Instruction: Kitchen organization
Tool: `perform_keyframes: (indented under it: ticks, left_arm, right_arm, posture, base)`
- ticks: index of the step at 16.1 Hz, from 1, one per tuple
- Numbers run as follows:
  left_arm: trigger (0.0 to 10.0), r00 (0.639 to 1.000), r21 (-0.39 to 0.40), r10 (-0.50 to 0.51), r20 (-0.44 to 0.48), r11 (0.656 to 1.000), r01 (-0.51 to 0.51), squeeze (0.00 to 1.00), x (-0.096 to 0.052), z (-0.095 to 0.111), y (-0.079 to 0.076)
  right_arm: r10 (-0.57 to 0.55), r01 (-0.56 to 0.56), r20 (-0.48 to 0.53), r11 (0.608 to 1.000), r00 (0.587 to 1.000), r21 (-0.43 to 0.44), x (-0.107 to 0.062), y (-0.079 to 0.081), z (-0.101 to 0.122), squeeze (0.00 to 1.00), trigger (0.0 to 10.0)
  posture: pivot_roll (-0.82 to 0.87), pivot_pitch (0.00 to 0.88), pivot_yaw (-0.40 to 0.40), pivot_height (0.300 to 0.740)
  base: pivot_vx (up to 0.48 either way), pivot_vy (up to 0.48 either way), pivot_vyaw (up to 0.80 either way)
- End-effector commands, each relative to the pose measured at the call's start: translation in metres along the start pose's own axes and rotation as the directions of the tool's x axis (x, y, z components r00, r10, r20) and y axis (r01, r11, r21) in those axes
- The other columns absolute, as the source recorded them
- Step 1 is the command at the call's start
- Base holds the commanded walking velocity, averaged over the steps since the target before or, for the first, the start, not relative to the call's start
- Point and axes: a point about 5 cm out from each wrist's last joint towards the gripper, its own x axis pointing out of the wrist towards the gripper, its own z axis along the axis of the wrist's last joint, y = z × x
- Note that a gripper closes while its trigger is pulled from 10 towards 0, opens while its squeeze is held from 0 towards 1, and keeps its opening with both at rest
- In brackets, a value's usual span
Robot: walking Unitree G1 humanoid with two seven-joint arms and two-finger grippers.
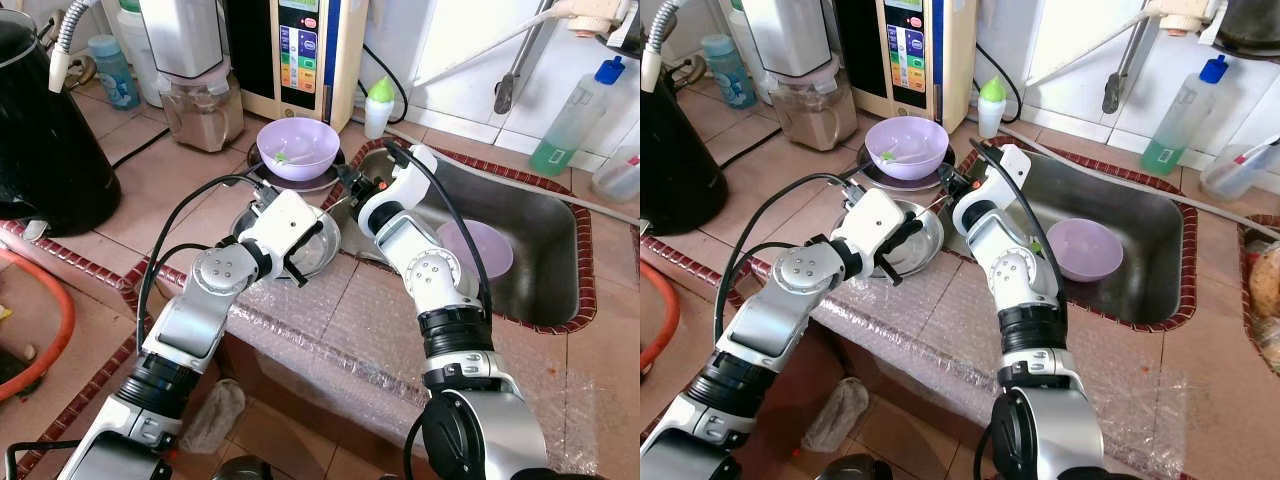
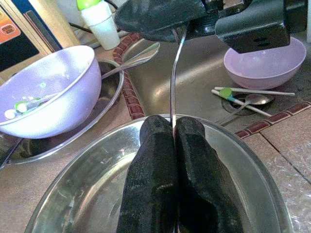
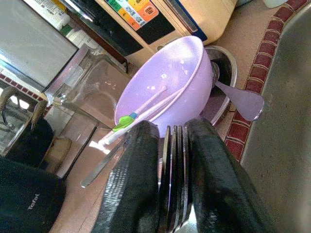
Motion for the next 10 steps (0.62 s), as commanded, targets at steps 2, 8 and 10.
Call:
perform_keyframes:
  ticks: [2, 8, 10]
  left_arm:
    - [0.0, 1.000, 0.024, 0.009, 0.010, 1.000, -0.009, 0.00, 0.0005, 0.0021, 0.0011]
    - [2.2, 1.000, 0.086, 0.027, -0.008, 0.996, -0.026, 0.00, -0.0006, -0.0013, 0.0028]
    - [7.2, 0.999, 0.078, 0.034, -0.018, 0.996, -0.032, 0.00, -0.0006, -0.0022, 0.0026]
  right_arm:
    - [-0.017, 0.015, -0.093, 1.000, 0.995, -0.025, 0.0050, 0.0078, -0.0122, 0.00, 0.0]
    - [-0.037, 0.035, -0.086, 0.999, 0.996, -0.023, 0.0065, 0.0062, -0.0084, 0.00, 0.0]
    - [-0.055, 0.054, -0.076, 0.998, 0.996, -0.019, 0.0072, 0.0043, -0.0064, 0.00, 0.0]
  posture:
    - [0.07, 0.000, -0.003, 0.740]
    - [0.07, 0.004, -0.006, 0.740]
    - [0.08, 0.006, -0.006, 0.740]
  base:
    - [0.000, 0.000, 0.00]
    - [0.000, 0.000, 0.00]
    - [0.000, 0.000, 0.00]
